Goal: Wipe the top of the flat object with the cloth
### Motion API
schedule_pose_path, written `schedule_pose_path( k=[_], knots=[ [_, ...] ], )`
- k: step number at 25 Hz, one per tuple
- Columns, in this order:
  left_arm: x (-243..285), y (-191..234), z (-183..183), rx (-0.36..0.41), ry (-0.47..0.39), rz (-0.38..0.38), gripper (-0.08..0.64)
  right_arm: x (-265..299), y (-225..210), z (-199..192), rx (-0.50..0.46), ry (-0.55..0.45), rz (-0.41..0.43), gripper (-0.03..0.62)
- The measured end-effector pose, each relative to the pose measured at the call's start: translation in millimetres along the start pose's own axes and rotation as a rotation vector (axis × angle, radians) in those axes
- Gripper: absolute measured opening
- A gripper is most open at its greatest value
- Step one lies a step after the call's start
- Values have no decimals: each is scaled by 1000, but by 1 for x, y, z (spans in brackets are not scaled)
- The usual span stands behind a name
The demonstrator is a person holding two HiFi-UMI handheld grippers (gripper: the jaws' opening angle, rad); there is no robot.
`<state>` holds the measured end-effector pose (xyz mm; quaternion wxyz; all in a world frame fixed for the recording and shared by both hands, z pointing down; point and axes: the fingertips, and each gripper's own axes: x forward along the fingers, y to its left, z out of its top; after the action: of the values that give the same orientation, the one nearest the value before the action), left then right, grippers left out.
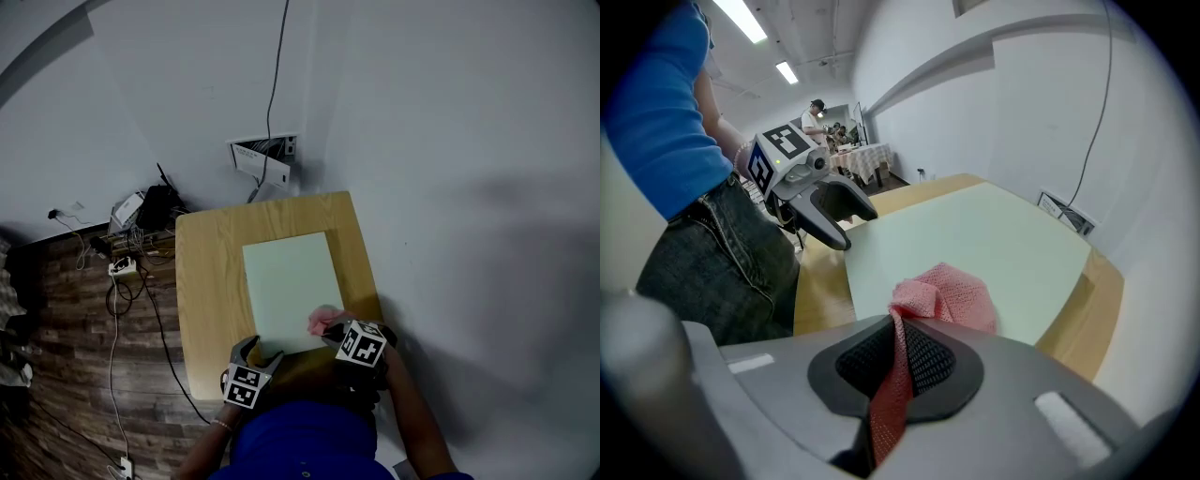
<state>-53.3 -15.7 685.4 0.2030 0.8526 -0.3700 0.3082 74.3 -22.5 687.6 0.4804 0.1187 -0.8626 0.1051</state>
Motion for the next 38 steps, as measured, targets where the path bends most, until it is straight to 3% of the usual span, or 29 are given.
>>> schedule_pose_path(
  k=[13, 38],
  knots=[
    [1, -1, -1, -12, 1, 2, 302, -11, -7, -20, 95, -9, -22, 14],
    [-1, 0, -2, -25, 7, 2, 301, -9, -6, -21, 94, 31, -4, 14]
  ],
)
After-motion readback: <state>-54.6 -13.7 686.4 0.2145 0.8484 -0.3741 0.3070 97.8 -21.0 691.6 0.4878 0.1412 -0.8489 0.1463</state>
